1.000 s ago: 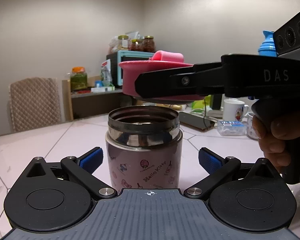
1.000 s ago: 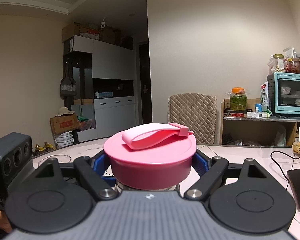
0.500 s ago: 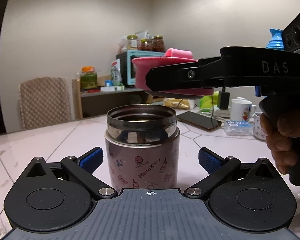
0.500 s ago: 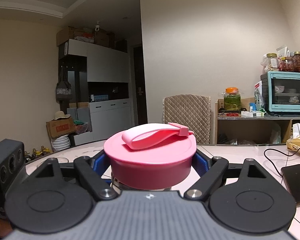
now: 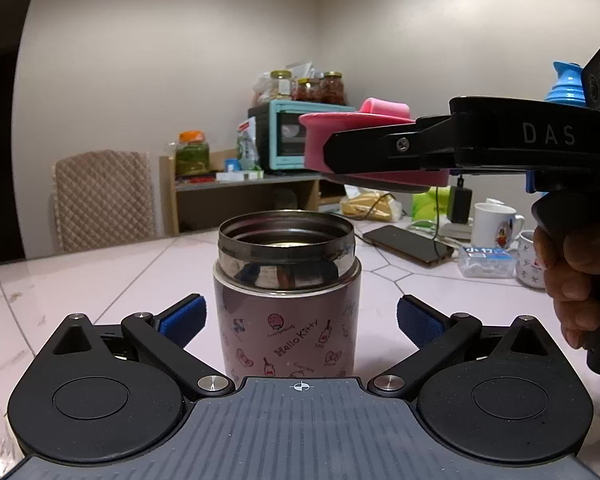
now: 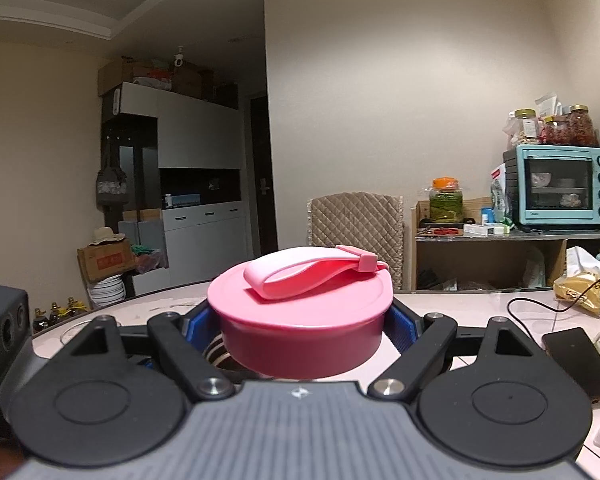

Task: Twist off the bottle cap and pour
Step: 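Carry the pink lid sideways away from the jar with the right gripper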

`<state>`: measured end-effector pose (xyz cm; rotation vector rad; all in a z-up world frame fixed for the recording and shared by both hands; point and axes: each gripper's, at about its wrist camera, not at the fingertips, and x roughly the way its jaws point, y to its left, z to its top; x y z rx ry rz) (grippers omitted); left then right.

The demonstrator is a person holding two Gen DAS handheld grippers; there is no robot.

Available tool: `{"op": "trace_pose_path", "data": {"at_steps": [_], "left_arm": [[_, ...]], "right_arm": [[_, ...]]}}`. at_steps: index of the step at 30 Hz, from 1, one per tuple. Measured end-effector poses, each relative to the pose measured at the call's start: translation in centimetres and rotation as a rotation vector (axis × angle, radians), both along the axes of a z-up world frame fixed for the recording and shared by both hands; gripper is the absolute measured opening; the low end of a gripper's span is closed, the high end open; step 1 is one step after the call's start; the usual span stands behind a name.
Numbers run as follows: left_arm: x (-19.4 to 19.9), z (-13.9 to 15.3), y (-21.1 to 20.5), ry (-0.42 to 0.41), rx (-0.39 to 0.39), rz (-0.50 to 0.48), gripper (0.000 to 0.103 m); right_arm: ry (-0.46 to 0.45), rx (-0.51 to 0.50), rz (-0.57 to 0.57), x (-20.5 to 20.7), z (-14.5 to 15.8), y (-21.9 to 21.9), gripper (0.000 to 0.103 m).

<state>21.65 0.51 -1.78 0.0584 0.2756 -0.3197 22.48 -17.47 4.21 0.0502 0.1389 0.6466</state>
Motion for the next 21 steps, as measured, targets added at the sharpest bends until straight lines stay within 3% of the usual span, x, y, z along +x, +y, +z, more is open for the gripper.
{"op": "trace_pose_path", "data": {"at_steps": [21], "left_arm": [[-0.2,-0.5,-0.8,-0.001,0.002,0.062,0.103]], "right_arm": [[0.015,0.019,-0.095,0.9,-0.6,-2.6,0.085]]}}
